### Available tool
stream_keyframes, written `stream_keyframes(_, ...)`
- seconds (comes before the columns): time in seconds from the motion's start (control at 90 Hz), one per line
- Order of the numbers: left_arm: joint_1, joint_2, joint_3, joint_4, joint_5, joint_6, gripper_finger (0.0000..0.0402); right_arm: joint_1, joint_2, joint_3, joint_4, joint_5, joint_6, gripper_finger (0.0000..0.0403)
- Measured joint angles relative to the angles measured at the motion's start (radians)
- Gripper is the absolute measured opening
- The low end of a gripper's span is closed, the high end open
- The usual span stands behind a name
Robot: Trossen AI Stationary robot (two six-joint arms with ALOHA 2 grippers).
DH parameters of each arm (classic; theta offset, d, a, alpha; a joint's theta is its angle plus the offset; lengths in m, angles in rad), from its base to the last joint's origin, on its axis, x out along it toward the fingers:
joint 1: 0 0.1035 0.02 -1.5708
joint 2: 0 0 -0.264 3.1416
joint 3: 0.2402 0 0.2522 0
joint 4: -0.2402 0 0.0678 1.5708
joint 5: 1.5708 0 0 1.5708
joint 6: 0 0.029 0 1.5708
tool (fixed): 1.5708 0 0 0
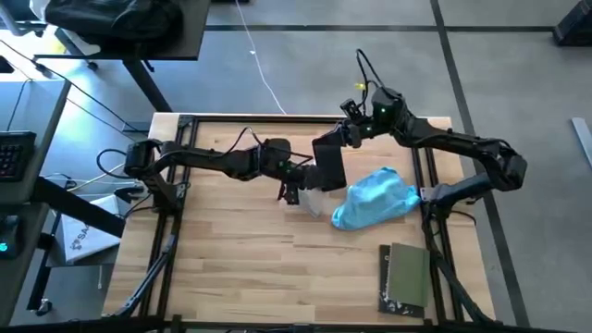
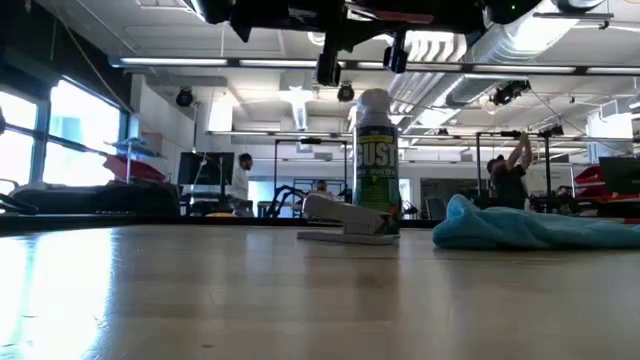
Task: Apply microfiber cloth
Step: Spray the pink phone with the spray bottle
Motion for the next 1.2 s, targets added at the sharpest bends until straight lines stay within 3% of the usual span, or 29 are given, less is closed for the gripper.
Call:
stream_keyframes(0.356, -0.007, 0.0, 0.0, -0.026, -0.003, -0.104, 0.0157, -0.099, -0.055, 0.0, 0.0, 0.019, -0.073, 0.0001)
stream_keyframes(0.533, -0.014, 0.0, 0.0, -0.041, -0.105, -0.226, 0.0161, -0.159, -0.128, 0.0, -0.037, 0.039, -0.167, 0.0001)
stream_keyframes(0.656, 0.008, -0.011, -0.002, -0.077, -0.127, -0.359, 0.0161, -0.195, -0.214, 0.0, -0.125, 0.097, -0.319, 0.0001)
stream_keyframes(0.889, 0.167, -0.105, -0.002, -0.108, -0.09, -0.653, 0.0161, -0.188, -0.392, 0.0, -0.439, 0.349, -0.556, 0.0)
stream_keyframes(1.056, 0.338, -0.105, -0.002, -0.126, 0.003, -0.886, 0.0161, -0.145, -0.46, 0.0, -0.598, 0.353, -0.532, 0.0)
stream_keyframes(1.2, 0.406, -0.026, 0.0, -0.109, 0.087, -1.036, 0.0161, -0.073, -0.446, 0.0, -0.721, 0.387, -0.53, 0.0)
